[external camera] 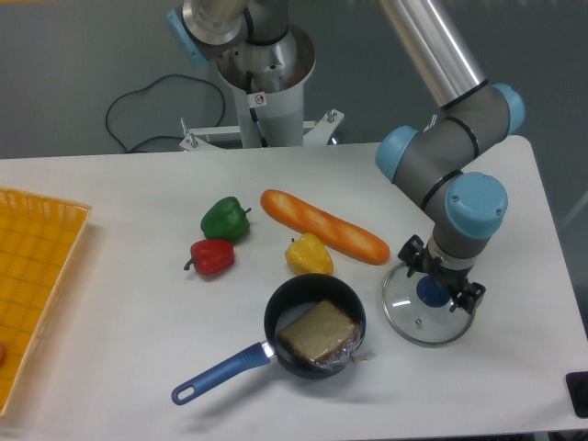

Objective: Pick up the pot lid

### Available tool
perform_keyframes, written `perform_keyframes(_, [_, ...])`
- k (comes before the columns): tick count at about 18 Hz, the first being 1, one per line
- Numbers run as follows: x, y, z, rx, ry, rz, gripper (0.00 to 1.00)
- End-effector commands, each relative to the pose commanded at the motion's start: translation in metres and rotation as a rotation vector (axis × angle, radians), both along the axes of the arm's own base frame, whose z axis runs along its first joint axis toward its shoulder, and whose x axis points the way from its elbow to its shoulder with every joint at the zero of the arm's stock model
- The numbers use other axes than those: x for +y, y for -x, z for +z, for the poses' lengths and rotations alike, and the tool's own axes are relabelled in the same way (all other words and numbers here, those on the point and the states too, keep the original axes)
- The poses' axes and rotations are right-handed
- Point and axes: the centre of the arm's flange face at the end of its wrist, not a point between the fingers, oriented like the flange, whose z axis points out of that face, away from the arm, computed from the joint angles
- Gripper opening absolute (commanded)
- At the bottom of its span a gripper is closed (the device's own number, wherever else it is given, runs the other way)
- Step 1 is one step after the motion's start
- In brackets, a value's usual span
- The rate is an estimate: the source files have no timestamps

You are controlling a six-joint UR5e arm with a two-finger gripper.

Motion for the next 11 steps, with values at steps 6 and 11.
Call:
perform_keyframes(6, [0.0019,-0.0019,-0.004,-0.005,0.009,0.012,1.0])
perform_keyframes(11, [0.0013,-0.0025,-0.0108,-0.014,0.017,0.012,1.0])
